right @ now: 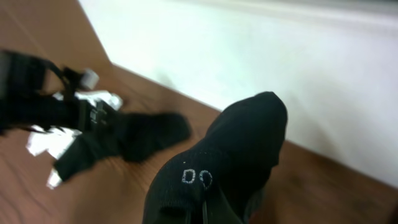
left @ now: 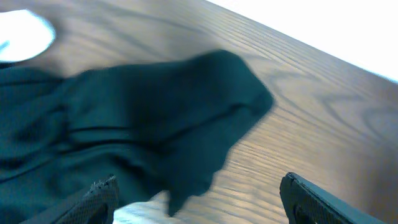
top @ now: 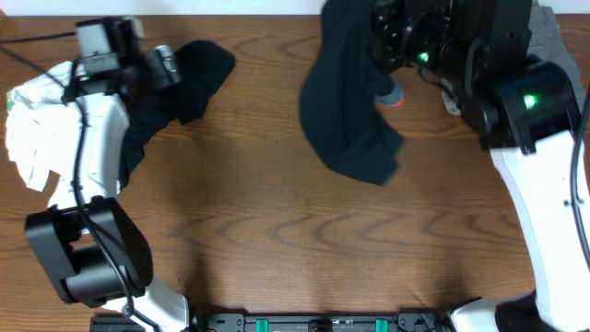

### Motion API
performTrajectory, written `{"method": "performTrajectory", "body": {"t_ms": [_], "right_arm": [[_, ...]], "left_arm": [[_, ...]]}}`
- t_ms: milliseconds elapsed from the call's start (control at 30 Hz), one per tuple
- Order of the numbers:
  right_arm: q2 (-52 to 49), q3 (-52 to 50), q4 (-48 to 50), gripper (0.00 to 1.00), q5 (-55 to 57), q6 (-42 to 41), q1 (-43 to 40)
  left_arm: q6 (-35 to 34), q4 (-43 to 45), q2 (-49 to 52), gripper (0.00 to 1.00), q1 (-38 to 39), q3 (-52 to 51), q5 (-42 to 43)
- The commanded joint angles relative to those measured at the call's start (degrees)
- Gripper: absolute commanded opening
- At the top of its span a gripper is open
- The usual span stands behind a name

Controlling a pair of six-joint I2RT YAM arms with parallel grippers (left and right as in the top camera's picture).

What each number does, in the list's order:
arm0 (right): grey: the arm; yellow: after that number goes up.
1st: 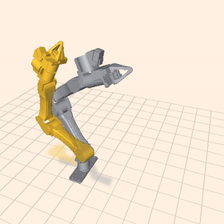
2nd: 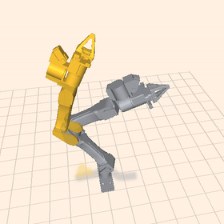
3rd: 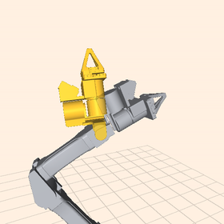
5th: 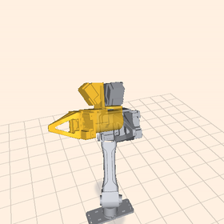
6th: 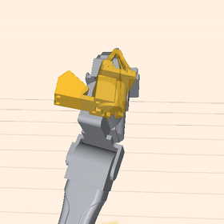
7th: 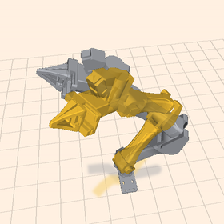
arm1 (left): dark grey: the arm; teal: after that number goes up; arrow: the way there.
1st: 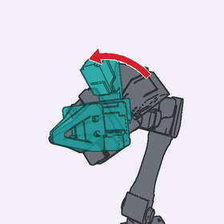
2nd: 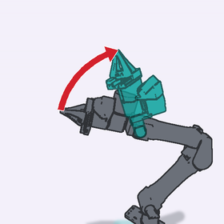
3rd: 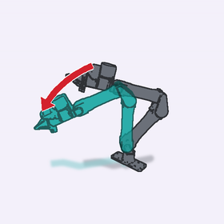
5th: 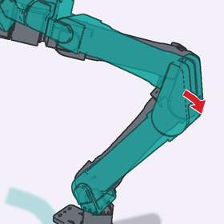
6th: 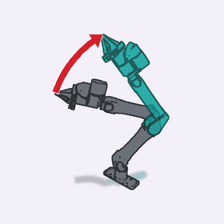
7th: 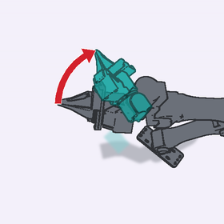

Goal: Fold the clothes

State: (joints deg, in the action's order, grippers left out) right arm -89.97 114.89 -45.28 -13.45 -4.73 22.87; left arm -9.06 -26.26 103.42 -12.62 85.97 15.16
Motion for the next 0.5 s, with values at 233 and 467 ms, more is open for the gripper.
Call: {"method": "performTrajectory", "body": {"t_ms": [233,467], "right_arm": [[1.97,3.28,8.59,0.01,29.53,-11.23,10.58],[-4.11,3.17,-1.42,0.04,36.11,-21.07,6.38]], "left_arm": [[-3.69,-2.23,-0.72,0.84,-5.49,1.11,3.72],[-3.04,-3.21,-0.72,0.84,-4.66,1.09,3.67]]}}
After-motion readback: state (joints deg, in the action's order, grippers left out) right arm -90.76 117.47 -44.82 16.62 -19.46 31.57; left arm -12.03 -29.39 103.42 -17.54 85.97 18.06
